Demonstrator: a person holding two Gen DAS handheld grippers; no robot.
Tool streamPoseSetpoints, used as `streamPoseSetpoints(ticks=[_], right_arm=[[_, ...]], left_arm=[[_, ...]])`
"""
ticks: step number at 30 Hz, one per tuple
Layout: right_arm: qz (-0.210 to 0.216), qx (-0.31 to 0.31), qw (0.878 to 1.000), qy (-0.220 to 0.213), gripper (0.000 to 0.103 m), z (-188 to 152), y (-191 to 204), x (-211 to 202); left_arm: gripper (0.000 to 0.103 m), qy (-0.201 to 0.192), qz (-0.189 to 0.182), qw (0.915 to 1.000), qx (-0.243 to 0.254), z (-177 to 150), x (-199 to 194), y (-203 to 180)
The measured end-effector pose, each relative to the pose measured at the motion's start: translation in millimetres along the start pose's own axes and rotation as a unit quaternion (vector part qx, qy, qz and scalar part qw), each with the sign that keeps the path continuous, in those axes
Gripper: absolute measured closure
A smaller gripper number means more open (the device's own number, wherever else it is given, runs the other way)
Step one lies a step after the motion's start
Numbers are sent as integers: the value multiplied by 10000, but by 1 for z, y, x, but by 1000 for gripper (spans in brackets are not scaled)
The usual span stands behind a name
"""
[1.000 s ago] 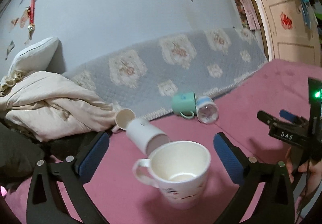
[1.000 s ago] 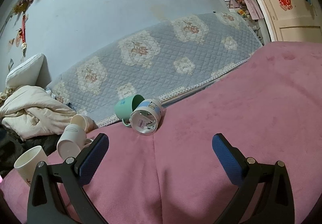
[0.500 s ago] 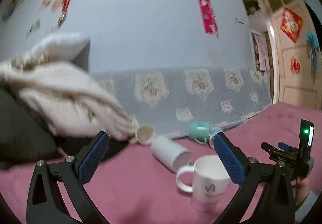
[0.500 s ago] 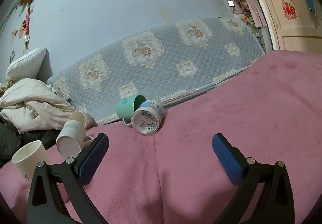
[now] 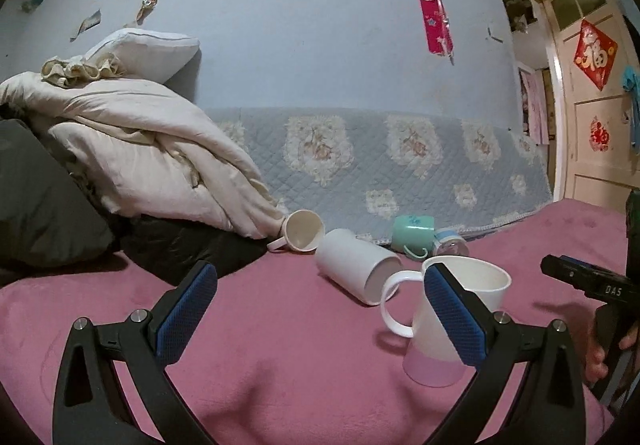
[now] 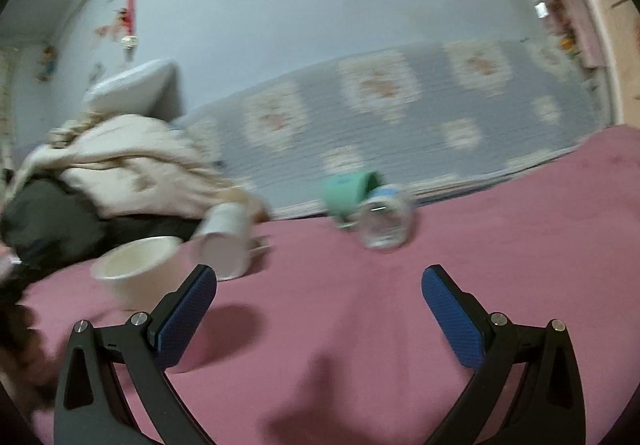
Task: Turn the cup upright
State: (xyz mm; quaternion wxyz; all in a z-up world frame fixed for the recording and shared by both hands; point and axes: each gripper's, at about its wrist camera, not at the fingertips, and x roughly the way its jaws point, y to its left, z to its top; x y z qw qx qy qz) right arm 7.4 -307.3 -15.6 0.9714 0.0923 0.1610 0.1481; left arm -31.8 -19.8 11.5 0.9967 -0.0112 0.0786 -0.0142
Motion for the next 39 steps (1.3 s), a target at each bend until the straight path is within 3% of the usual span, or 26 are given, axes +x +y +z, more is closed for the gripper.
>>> streamPoseSetpoints(ticks=[2,5,9,15,24,29,39], right_arm=[[-44,-142,9999,-11,0,-3,14,-2],[-459,-568,9972,-153,0,-7,35,-9],[-456,-688,9962,-279,0,-11,49,-21],[-587,-1080,9924,14,0,-17,63,-8],[-473,-731,9962,-46,0,-15,47,-10],[-42,-497,9987,134,0,-16,38,-6],[-128,-502,9984,215,0,-17,41,-2]], left_arm=[[0,54,-128,9999,68,-2,1,-3],[0,69,-70,9997,241,-3,1,-11],[0,104,-92,9997,193,-4,1,-10],[0,138,-125,9998,-20,-5,1,-4],[0,73,-84,9999,28,-5,-3,-5],[0,237,-108,9996,62,-6,2,-5],[0,433,-16,9991,23,-8,9,-2]])
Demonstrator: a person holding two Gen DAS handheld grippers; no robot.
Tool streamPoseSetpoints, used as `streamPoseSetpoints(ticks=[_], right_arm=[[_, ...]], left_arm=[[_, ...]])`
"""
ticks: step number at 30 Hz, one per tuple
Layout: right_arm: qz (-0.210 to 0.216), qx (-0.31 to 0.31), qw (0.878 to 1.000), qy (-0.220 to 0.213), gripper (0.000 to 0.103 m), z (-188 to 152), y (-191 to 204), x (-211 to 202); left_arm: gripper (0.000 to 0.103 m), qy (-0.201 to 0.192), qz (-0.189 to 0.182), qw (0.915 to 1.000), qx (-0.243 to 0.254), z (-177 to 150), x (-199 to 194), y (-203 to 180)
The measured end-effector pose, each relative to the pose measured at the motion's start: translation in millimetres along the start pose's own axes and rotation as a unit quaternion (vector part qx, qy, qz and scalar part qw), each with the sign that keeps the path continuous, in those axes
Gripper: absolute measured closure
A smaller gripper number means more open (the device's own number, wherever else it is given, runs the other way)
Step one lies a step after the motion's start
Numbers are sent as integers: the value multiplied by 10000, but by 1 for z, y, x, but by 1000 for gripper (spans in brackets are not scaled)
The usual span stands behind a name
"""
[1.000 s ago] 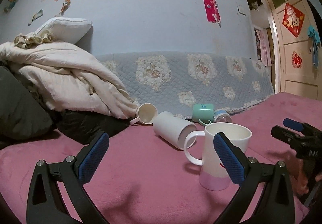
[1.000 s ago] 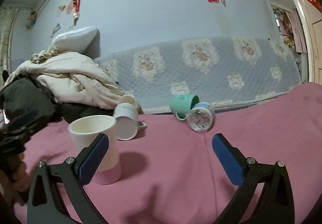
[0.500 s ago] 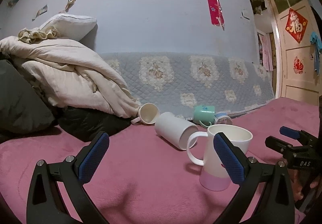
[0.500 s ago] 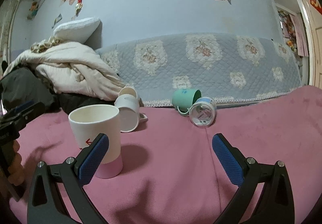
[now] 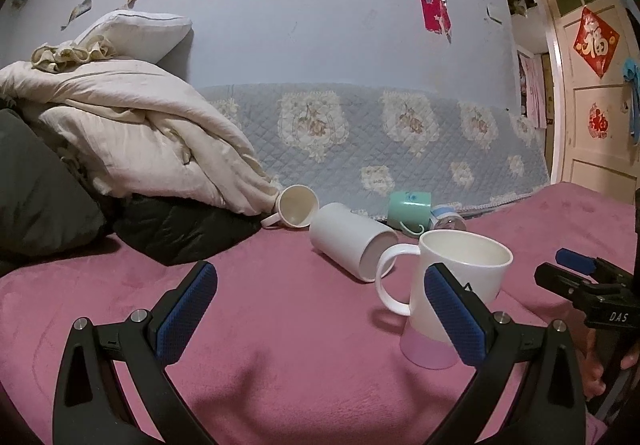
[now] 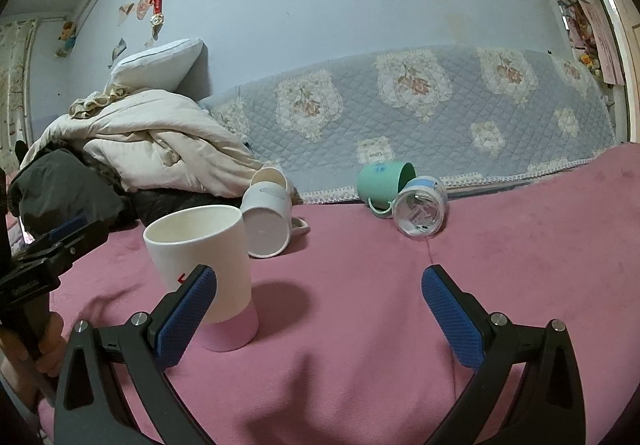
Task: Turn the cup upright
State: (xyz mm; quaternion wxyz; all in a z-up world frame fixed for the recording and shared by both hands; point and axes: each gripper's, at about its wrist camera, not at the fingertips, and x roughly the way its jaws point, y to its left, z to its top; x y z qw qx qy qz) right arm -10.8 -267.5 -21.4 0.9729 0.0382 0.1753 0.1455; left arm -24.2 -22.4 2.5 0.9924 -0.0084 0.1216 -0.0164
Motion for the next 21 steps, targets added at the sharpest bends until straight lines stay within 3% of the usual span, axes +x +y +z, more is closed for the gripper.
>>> streamPoseSetpoints(ticks=[21], right_arm=[[-310,-258,9992,56,0,-1,9,3]], left_arm=[[0,138,-99,9998,43,-1,5,-1]])
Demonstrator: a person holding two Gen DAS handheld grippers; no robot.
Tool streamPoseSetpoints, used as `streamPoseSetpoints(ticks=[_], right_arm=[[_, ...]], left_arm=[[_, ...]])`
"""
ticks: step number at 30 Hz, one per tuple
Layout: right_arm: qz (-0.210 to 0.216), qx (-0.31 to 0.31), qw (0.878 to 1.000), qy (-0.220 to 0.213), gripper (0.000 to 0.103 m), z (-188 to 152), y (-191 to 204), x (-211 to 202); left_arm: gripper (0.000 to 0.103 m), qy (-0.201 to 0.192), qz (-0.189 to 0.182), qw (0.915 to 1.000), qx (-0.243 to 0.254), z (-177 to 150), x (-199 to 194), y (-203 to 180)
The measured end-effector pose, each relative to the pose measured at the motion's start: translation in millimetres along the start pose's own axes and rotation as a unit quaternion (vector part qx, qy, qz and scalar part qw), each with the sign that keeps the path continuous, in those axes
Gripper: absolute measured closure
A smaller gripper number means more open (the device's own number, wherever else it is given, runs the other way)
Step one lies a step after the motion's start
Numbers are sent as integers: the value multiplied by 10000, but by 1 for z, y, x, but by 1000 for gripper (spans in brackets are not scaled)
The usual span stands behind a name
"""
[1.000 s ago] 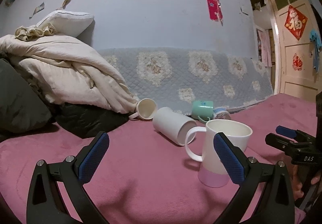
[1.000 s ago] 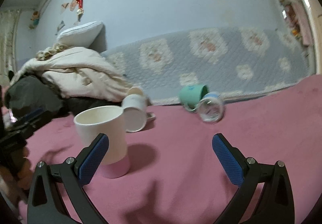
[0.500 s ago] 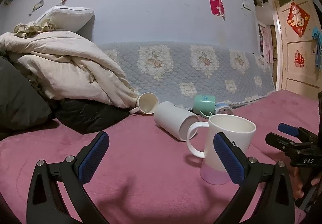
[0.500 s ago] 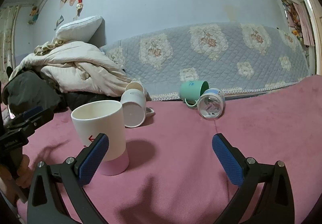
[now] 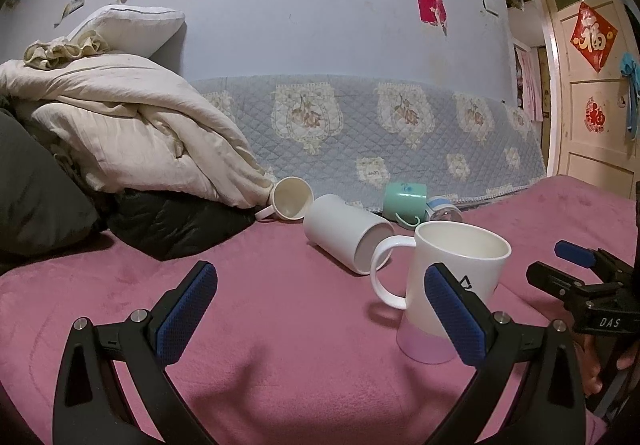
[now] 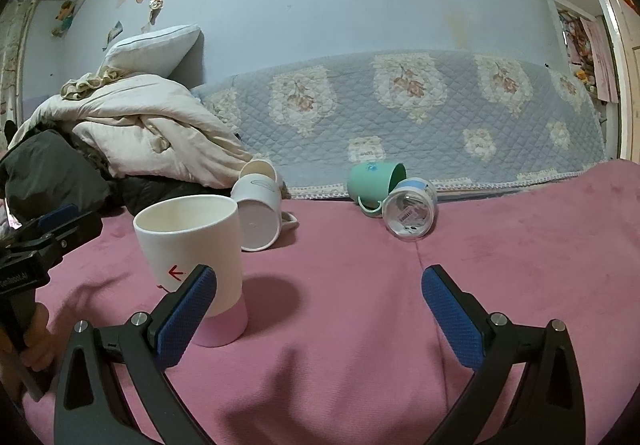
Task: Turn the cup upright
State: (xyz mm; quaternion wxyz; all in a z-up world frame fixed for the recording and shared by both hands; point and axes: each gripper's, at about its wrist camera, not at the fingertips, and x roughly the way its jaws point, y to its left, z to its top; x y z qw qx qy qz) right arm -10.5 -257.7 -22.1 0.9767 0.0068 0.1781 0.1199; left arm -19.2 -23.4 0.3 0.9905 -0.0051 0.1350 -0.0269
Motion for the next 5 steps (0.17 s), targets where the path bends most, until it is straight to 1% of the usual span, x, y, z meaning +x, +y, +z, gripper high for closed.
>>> streamPoseSetpoints(ticks=[5], right_arm=[[-4,-7,10000,0,0,0,0,0]], left_arm=[[0,26,3,10000,-6,0,0,1]])
